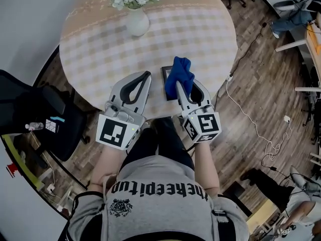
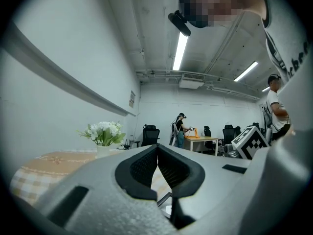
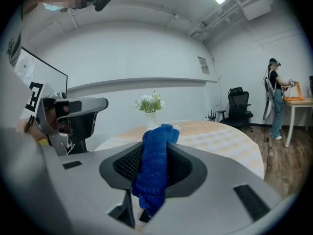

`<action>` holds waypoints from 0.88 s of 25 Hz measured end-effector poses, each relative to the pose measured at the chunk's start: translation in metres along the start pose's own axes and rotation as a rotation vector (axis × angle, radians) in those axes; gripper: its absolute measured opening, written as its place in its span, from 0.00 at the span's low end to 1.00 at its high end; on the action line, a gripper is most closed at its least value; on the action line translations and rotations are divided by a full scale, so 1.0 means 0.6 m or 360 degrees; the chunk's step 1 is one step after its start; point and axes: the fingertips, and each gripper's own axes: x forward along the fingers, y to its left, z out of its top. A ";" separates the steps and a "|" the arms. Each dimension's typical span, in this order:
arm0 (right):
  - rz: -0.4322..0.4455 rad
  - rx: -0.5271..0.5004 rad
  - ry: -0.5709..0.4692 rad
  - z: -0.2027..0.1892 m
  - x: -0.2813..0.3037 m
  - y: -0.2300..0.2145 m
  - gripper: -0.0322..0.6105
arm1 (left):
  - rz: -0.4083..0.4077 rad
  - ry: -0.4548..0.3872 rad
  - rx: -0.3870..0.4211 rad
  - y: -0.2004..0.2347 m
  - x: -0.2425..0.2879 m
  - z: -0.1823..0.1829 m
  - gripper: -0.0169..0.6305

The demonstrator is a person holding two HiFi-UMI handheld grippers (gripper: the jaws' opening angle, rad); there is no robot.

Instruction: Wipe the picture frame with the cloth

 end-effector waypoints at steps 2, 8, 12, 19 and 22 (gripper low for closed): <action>0.0012 0.0005 0.0052 -0.016 0.018 0.004 0.26 | 0.0016 0.0024 -0.0023 0.015 -0.002 -0.012 0.05; 0.0053 0.0021 0.0185 -0.065 0.054 -0.002 0.26 | 0.0059 0.0090 -0.0082 0.038 0.010 -0.047 0.05; 0.0092 0.0022 0.0271 -0.092 0.066 -0.008 0.26 | 0.0098 0.0131 -0.0119 0.046 0.017 -0.065 0.05; 0.0216 -0.0026 0.0408 -0.126 0.104 0.002 0.25 | 0.0182 0.0151 -0.0117 0.069 0.021 -0.079 0.05; 0.0257 -0.0100 0.0533 -0.153 0.124 0.007 0.25 | 0.0240 0.0178 -0.0136 0.080 0.014 -0.089 0.05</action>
